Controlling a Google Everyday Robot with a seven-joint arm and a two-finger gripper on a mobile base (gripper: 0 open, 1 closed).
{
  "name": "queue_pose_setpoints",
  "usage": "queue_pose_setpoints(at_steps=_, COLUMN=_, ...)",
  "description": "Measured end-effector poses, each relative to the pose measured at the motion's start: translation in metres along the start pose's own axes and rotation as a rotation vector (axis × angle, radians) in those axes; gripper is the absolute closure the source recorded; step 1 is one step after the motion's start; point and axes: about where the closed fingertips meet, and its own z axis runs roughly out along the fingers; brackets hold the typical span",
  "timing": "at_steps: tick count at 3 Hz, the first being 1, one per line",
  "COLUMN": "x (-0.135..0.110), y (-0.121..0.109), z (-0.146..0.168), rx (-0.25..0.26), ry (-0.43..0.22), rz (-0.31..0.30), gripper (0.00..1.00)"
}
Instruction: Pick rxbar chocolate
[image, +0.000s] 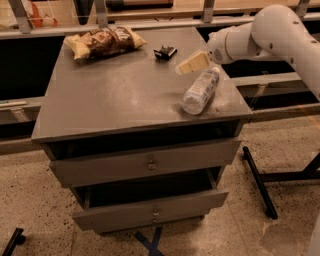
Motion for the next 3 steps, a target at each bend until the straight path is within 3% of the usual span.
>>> queue_pose_setpoints(at_steps=1, x=-0.017, y=-0.005, z=0.020, rx=0.007, ry=0.009, rz=0.061, gripper=0.00)
queue_pose_setpoints(at_steps=2, x=-0.027, y=-0.010, z=0.044, rx=-0.024, ry=0.057, rz=0.102, gripper=0.00)
queue_pose_setpoints(at_steps=3, x=-0.013, y=-0.009, z=0.071, rx=-0.137, ry=0.121, rz=0.106, gripper=0.00)
